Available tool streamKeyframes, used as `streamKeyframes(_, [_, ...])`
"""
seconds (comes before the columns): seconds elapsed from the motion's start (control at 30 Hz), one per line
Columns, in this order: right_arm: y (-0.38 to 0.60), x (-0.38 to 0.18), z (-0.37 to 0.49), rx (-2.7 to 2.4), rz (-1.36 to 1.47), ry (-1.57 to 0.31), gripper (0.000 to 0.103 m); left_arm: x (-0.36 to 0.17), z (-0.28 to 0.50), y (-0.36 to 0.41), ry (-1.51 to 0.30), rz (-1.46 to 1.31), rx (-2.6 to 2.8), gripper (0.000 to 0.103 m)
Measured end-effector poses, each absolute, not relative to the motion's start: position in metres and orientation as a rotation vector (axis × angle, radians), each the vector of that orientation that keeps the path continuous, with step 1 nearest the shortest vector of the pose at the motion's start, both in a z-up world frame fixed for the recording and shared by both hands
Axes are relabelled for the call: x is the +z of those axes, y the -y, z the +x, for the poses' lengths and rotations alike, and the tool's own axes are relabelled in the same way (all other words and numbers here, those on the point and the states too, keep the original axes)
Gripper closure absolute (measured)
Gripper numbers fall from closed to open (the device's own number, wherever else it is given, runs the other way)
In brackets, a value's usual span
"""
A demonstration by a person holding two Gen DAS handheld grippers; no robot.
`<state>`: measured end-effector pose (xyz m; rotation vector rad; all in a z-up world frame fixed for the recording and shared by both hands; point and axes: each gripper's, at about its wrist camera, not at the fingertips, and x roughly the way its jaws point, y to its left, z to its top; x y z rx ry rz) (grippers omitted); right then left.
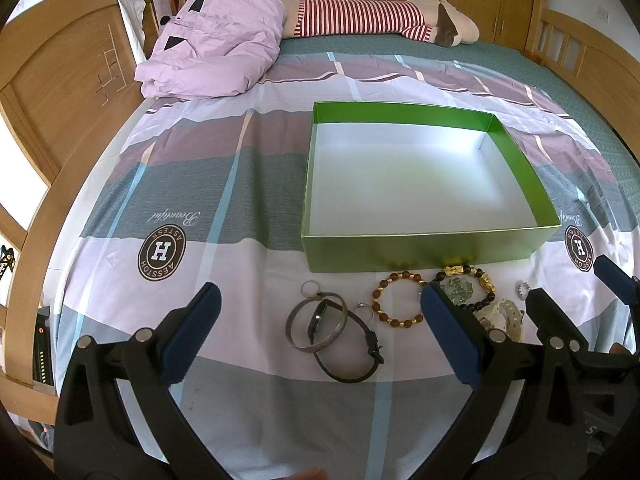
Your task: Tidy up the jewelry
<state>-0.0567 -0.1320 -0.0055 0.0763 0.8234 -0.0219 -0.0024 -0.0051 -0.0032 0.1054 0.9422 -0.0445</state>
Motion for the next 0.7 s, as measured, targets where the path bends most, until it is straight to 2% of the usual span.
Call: streamKeyframes(0.7, [0.1305, -0.007, -0.057, -0.02, 0.075, -0.825, 0.001, -0.0047, -0.0035, 0.0032, -0.945, 0.107, -0.045, 0.002])
